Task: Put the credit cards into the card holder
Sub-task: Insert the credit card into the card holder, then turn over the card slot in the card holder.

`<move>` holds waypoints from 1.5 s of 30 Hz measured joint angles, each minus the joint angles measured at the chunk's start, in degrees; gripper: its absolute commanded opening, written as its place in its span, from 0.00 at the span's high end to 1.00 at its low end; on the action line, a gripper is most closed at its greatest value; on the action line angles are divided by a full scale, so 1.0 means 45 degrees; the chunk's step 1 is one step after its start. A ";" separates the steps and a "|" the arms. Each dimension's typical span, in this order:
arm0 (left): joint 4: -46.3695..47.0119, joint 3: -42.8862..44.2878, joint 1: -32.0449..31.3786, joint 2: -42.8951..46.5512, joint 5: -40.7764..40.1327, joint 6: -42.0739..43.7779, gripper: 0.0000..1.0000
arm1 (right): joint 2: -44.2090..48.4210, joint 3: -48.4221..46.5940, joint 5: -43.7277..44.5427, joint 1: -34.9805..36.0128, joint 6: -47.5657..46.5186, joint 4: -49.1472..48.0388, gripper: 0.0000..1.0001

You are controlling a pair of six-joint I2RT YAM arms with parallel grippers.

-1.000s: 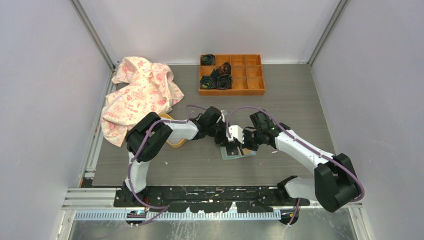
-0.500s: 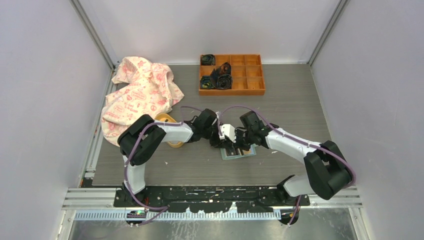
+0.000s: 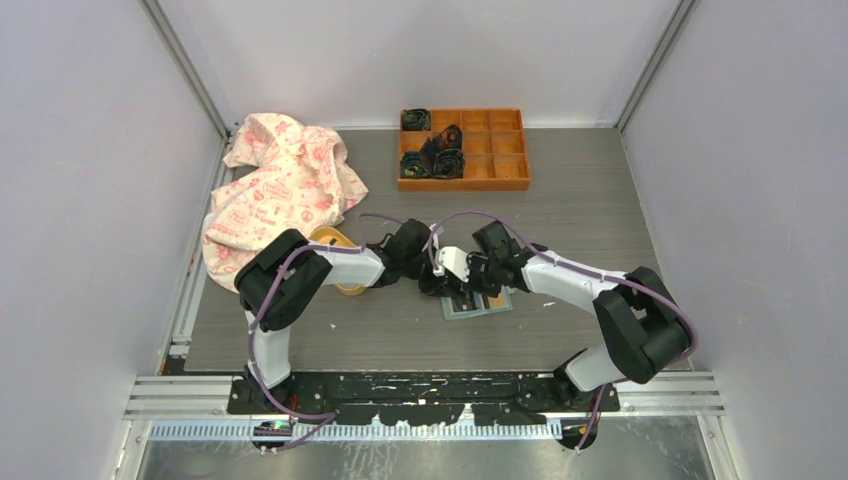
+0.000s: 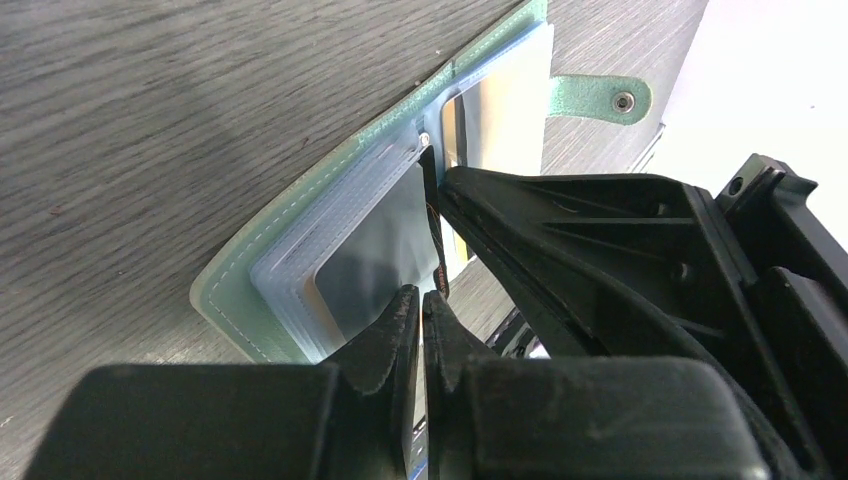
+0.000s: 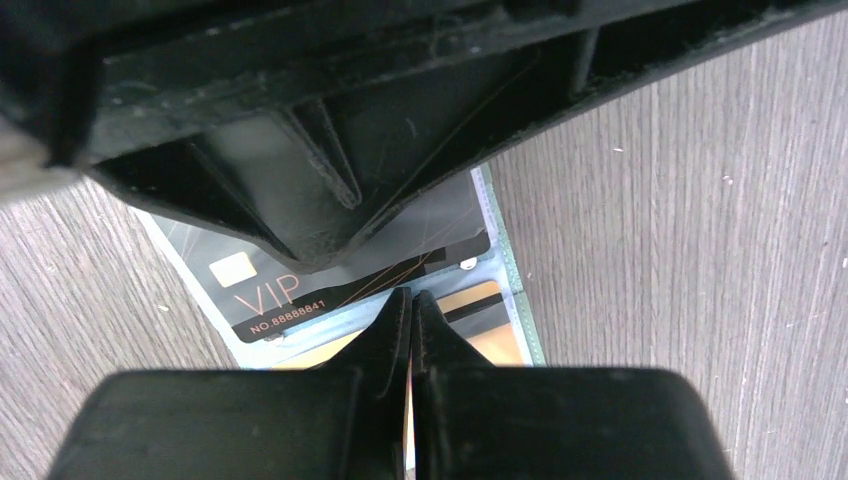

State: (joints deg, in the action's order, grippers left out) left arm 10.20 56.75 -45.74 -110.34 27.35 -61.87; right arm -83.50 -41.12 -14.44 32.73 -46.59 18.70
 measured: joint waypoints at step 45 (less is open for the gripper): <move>-0.0316 -0.7601 0.0024 1.3022 -0.5275 0.5493 0.03 | 0.4328 -0.1515 -0.8495 -0.8451 0.3492 0.3978 0.00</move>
State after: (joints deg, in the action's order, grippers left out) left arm 8.78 22.55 -45.63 -51.75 3.62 -37.15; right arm -64.03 -47.94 -52.66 -5.30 -30.87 36.60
